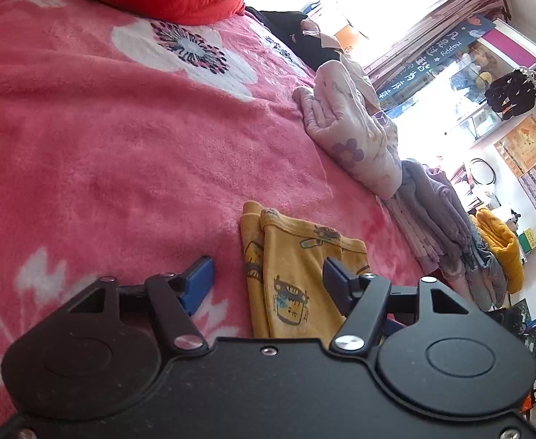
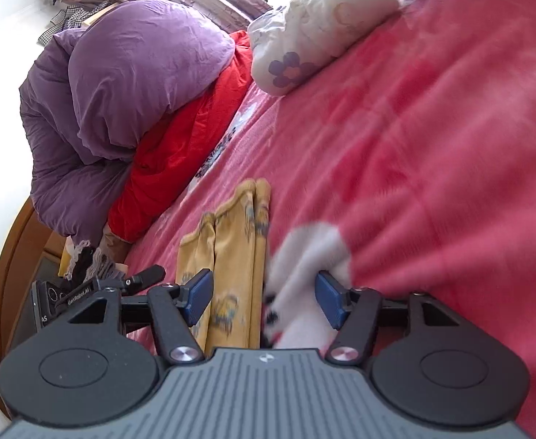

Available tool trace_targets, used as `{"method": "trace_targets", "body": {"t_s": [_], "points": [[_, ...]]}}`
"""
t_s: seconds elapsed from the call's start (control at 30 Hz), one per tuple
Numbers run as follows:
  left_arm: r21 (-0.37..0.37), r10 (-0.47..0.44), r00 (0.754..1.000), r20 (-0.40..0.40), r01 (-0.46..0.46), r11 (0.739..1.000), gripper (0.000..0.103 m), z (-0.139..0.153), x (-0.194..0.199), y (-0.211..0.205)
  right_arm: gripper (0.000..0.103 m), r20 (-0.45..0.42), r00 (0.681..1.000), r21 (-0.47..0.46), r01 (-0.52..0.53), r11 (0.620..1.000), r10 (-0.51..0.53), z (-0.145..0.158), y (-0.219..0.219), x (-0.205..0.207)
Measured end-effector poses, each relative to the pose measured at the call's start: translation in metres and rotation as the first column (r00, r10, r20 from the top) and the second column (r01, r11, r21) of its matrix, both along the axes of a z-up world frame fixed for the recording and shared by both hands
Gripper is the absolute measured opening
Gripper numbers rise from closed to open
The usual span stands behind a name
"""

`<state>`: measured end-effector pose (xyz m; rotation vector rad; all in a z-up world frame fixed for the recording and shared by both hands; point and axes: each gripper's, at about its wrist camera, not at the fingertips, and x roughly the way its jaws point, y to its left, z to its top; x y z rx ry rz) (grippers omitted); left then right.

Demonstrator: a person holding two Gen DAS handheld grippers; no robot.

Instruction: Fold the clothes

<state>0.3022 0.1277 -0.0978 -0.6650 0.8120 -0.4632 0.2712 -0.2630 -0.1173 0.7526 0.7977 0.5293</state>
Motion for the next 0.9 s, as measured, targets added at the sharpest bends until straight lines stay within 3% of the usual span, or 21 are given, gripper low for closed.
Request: {"method": "trace_targets", "body": {"t_s": [0.17, 0.3, 0.37, 0.43, 0.57, 0.9], "points": [[0.026, -0.021, 1.0, 0.015, 0.021, 0.999, 0.065, 0.003, 0.004, -0.003, 0.062, -0.009, 0.997, 0.0, -0.074, 0.997, 0.074, 0.002, 0.0, 0.039], [0.028, 0.004, 1.0, 0.02, -0.004, 1.0, 0.066, 0.0, -0.008, -0.003, 0.061, 0.012, 0.995, -0.056, -0.094, 0.994, 0.095, 0.005, 0.004, 0.034], [-0.001, 0.039, 0.999, 0.001, -0.039, 0.999, 0.066, -0.001, -0.023, -0.001, 0.059, 0.036, 0.995, -0.127, -0.086, 0.988, 0.092, 0.007, 0.009, 0.016], [-0.025, 0.057, 0.998, -0.034, -0.058, 0.998, 0.066, -0.001, -0.042, 0.0, 0.059, 0.032, 0.997, -0.137, -0.063, 0.989, 0.068, 0.008, 0.008, -0.004], [-0.042, 0.054, 0.993, -0.106, -0.059, 0.997, 0.066, -0.001, -0.085, -0.003, 0.06, -0.041, 0.999, -0.024, 0.004, 1.0, -0.005, 0.001, -0.005, -0.055], [-0.115, 0.064, 0.975, -0.213, -0.09, 0.989, 0.066, -0.008, -0.203, -0.005, 0.06, -0.168, 0.985, 0.087, 0.051, 0.995, -0.036, -0.005, -0.009, -0.183]]}}
